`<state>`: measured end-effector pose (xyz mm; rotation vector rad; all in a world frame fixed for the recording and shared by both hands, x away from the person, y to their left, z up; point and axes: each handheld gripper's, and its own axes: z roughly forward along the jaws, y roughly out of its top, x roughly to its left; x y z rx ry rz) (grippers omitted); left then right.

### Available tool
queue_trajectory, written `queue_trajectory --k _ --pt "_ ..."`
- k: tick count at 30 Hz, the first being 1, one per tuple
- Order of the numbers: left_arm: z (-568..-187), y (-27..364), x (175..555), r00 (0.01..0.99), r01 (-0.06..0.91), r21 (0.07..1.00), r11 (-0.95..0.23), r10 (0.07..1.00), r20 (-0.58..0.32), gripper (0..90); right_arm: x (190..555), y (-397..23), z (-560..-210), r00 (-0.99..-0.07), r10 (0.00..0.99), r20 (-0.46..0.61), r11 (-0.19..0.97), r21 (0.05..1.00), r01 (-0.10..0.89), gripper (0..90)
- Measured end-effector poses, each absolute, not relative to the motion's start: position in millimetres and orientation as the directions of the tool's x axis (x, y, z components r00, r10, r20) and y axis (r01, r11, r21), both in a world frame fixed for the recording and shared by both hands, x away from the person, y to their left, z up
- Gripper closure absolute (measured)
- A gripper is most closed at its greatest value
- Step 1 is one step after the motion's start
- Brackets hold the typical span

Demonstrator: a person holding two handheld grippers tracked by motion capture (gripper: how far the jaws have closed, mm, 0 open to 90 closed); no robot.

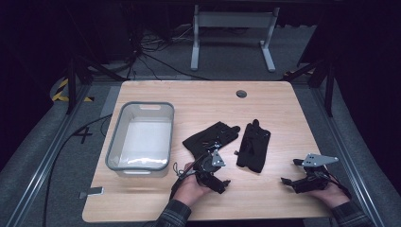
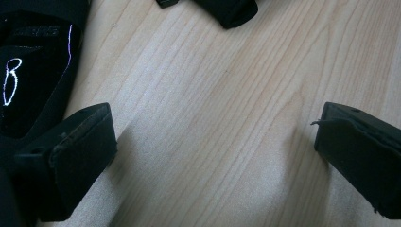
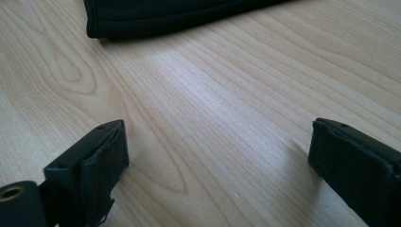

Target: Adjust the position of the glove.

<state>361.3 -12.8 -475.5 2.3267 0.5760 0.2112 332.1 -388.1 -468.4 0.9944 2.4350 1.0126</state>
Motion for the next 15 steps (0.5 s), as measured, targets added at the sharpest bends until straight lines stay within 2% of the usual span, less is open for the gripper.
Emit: queue_trajectory --k 4,9,15 --pt "-475 -13 361 0.886 0.346 0.684 -0.642 0.463 -0.014 0.1 333 -388 -468 -0.712 0.701 -0.031 0.515 0.712 0.476 6.0" --pt "-475 -13 361 0.886 0.346 0.684 -0.642 0.463 -0.014 0.1 333 -389 -462 -0.721 0.692 -0.035 0.534 0.697 0.479 20.8" --pt "-475 -13 361 0.886 0.346 0.684 -0.642 0.463 -0.014 0.1 340 -383 -453 -0.734 0.679 -0.033 0.532 0.711 0.460 43.1"
